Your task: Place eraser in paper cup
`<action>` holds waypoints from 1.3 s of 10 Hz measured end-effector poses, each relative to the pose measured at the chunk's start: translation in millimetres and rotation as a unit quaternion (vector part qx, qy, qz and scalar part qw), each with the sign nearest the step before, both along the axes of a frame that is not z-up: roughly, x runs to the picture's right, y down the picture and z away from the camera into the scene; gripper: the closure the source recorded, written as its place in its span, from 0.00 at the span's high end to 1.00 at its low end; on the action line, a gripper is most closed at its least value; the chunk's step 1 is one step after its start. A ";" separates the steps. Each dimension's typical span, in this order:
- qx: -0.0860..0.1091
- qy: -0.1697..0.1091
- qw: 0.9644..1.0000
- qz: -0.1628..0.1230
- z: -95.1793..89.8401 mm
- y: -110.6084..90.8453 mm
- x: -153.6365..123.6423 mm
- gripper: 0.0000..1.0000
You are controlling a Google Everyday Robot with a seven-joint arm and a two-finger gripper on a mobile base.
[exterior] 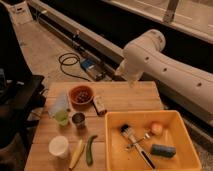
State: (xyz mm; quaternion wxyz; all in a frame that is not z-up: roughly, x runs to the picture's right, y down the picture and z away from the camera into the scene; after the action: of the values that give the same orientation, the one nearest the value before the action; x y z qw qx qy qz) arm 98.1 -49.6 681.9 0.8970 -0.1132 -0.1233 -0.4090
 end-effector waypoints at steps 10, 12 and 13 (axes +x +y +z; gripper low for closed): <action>-0.044 0.016 0.998 0.036 76.7 3.9 -43.1 0.65; -0.052 0.008 0.998 0.023 79.7 1.9 -40.8 0.65; -0.065 -0.002 0.998 0.008 89.9 4.4 -42.4 0.65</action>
State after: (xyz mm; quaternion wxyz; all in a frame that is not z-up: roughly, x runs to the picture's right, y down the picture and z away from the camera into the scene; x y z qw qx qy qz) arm 55.8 -45.1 771.8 0.8908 -0.1696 -0.1524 -0.3930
